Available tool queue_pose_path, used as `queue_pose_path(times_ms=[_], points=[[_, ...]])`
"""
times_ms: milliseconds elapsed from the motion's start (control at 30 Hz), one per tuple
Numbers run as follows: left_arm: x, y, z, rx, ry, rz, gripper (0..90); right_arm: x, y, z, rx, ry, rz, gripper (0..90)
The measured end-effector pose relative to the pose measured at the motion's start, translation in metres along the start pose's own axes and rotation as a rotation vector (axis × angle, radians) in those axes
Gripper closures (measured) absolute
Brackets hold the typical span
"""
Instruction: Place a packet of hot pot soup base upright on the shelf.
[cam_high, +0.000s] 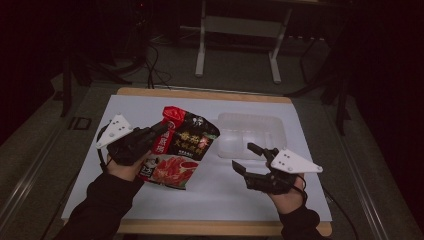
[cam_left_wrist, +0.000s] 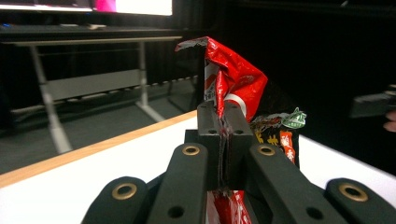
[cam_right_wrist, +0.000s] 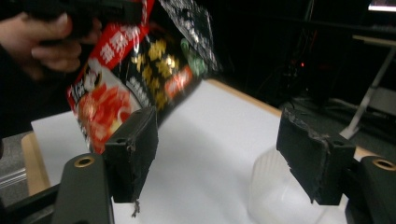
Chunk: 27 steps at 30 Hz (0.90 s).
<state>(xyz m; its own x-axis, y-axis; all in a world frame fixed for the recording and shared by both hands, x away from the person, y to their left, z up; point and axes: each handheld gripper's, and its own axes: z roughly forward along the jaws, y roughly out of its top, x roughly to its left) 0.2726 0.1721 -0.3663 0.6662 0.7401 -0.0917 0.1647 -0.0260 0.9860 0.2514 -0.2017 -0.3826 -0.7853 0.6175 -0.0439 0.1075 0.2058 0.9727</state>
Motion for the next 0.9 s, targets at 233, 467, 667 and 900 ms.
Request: queue_pose_path(times_ms=[233,467,667,900], points=[[-0.004,-0.002,0.004,-0.04,-0.065,-0.029,88.3,-0.005,0.022,0.024,-0.023,0.046,0.01,29.0],[-0.007,-0.003,0.006,-0.083,-0.134,-0.061,88.3,-0.002,0.022,0.044,-0.018,0.089,0.041,27.0],[-0.016,-0.004,0.008,-0.112,-0.188,-0.041,88.3,0.002,0.018,0.054,-0.015,0.138,0.048,30.1],[-0.02,-0.007,0.016,-0.09,-0.191,-0.027,88.0,0.006,0.02,0.058,0.067,0.188,0.052,63.0]])
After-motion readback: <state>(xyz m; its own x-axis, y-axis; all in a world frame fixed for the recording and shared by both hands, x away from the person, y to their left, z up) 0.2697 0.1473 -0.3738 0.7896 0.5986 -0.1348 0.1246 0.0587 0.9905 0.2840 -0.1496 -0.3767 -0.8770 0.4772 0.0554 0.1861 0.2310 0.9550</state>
